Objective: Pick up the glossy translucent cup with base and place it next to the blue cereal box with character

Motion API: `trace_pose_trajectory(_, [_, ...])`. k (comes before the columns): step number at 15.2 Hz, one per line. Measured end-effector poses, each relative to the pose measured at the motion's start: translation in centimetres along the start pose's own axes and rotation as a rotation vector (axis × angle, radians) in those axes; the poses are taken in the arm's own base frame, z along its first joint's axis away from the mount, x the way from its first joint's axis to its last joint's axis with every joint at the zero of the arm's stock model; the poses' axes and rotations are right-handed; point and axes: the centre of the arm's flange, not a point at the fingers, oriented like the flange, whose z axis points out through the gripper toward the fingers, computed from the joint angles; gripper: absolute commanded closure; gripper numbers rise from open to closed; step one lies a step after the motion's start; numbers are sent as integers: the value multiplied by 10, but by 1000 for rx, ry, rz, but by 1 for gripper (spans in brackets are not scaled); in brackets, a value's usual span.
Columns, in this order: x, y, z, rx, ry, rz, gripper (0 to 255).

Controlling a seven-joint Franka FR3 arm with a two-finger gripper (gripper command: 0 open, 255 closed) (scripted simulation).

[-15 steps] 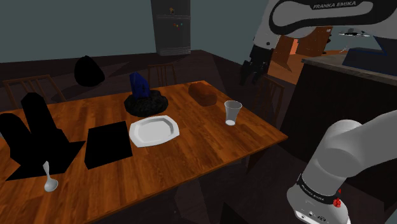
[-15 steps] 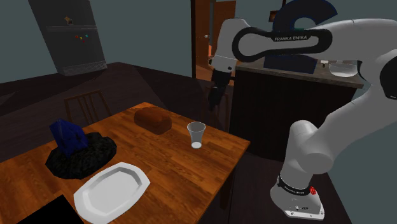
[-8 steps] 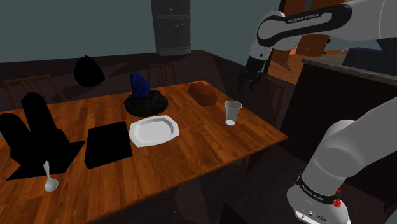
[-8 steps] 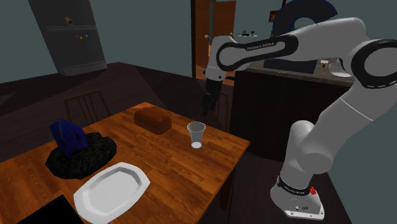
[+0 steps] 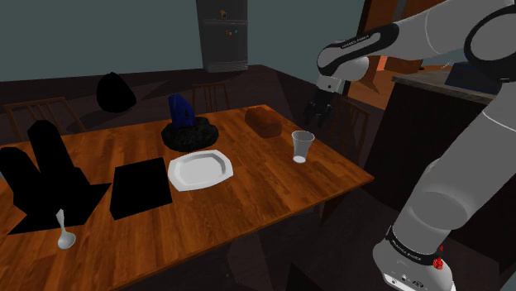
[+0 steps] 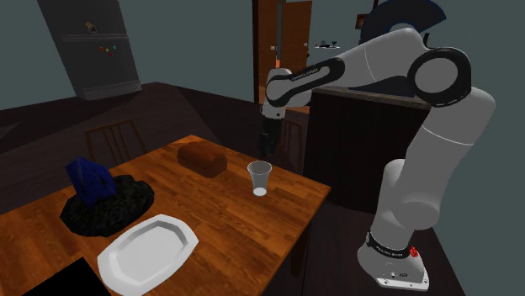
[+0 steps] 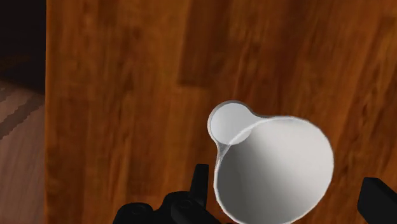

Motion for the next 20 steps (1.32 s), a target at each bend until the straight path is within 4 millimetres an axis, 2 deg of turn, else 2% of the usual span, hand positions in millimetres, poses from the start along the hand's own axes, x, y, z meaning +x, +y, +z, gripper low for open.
trace_pose_trajectory(3, [17,30,27,19,-20,15,0])
trace_pose_trajectory(5, [23,38,33,24,-26,18,0])
trace_pose_trajectory(12, [24,41,69,26,-28,19,0])
trace_pose_trajectory(18, [24,40,73,26,-27,19,0])
trace_pose_trajectory(19, [24,40,73,26,-27,19,255])
trace_pose_trajectory(20, [24,40,73,26,-27,19,255])
